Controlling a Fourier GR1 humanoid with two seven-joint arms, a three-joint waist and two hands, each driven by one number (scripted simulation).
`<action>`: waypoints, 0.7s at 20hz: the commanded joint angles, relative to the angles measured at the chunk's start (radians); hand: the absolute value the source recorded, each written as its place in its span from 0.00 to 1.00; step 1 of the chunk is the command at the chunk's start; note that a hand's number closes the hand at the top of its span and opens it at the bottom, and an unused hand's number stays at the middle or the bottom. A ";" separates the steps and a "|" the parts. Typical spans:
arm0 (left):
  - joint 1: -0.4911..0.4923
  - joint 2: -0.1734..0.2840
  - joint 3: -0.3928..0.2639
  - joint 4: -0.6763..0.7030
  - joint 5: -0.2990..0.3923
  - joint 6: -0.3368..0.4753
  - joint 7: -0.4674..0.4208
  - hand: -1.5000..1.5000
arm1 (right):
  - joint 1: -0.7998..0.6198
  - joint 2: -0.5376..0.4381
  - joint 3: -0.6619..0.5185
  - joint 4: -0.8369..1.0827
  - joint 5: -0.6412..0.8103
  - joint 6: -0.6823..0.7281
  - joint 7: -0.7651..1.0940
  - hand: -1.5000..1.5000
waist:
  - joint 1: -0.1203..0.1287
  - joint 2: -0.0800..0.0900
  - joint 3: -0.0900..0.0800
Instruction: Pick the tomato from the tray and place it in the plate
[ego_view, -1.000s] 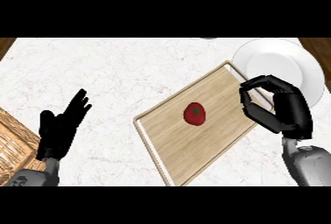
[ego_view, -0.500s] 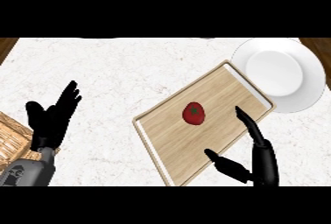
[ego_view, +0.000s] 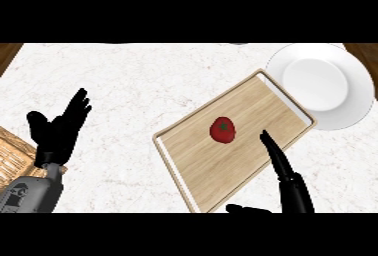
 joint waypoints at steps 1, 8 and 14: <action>0.005 -0.025 0.018 0.037 -0.015 -0.009 -0.041 0.50 | -0.054 0.033 0.060 -0.052 0.140 0.083 0.228 0.00 | 0.005 0.001 0.000; -0.082 -0.033 0.039 0.074 -0.022 -0.032 0.017 0.50 | -0.149 0.065 0.103 -0.066 0.186 0.297 0.456 0.00 | 0.002 0.002 0.001; 0.004 -0.038 0.031 -0.069 -0.048 -0.003 0.066 0.50 | -0.211 0.052 0.069 -0.025 0.229 0.448 0.582 0.00 | 0.011 0.000 0.001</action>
